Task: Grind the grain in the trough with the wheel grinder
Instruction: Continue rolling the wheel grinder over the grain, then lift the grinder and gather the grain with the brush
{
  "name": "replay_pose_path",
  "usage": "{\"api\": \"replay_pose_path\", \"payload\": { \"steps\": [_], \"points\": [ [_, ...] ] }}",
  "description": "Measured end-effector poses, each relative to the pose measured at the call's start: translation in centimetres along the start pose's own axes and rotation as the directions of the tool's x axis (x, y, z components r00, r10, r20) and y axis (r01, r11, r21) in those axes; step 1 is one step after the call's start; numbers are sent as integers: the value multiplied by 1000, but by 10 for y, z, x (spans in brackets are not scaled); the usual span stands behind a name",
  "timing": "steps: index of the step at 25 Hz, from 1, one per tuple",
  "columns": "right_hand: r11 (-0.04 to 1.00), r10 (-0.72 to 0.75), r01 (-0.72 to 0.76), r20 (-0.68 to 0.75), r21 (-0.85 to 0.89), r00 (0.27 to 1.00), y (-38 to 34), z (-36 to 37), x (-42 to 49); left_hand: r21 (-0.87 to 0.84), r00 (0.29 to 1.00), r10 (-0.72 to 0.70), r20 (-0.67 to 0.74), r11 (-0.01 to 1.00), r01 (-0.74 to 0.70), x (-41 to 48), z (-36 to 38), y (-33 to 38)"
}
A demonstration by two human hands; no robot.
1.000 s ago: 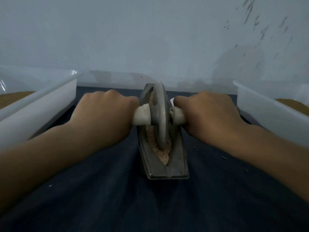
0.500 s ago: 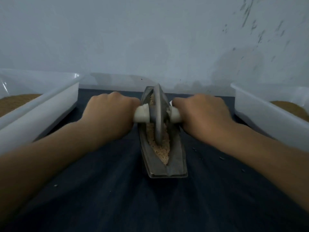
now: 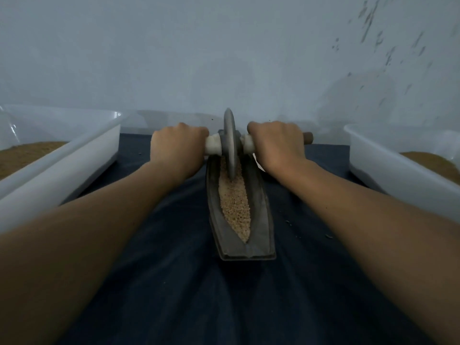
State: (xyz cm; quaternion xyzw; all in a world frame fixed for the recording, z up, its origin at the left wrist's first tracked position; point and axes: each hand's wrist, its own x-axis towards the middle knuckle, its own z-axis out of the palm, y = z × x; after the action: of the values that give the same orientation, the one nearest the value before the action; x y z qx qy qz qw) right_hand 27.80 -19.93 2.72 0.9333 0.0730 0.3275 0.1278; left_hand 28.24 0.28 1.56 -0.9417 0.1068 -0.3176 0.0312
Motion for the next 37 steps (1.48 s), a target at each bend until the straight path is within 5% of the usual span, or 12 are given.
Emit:
{"api": "replay_pose_path", "payload": {
  "steps": [8, 14, 17, 19, 23, 28, 32, 37],
  "points": [
    [996, 19, -1, -215, 85, 976, 0, 11, -20, -27, 993, -77, -88, 997, 74, -27, 7, 2],
    [863, 390, -239, -286, 446, 875, 35, 9, -41, -179, 986, -166, -13, 971, 161, -27, 13, 3],
    [857, 419, -349, -119, 379, 900, 51, 14, -45, -320, 974, -218, 57, 920, 225, -31, 11, 4],
    [831, 424, -443, 133, 336, 896, 60, 14, -42, -400, 964, -245, 100, 877, 264, -34, 12, 5],
    [871, 313, -481, 639, 103, 702, 67, -2, -29, -462, 952, -287, 109, 833, 304, -36, 14, 2],
    [918, 162, -387, 810, 86, 564, 64, -19, -28, -522, 913, -378, 150, 754, 398, -32, 19, -4],
    [920, 209, -372, 644, 127, 736, 63, -30, -26, -611, 896, -410, 171, 669, 423, -29, 23, -12],
    [755, 384, -458, 250, 469, 889, 63, -53, -17, -769, 870, -420, 257, 456, 447, -27, 27, -22]
  ]
}}
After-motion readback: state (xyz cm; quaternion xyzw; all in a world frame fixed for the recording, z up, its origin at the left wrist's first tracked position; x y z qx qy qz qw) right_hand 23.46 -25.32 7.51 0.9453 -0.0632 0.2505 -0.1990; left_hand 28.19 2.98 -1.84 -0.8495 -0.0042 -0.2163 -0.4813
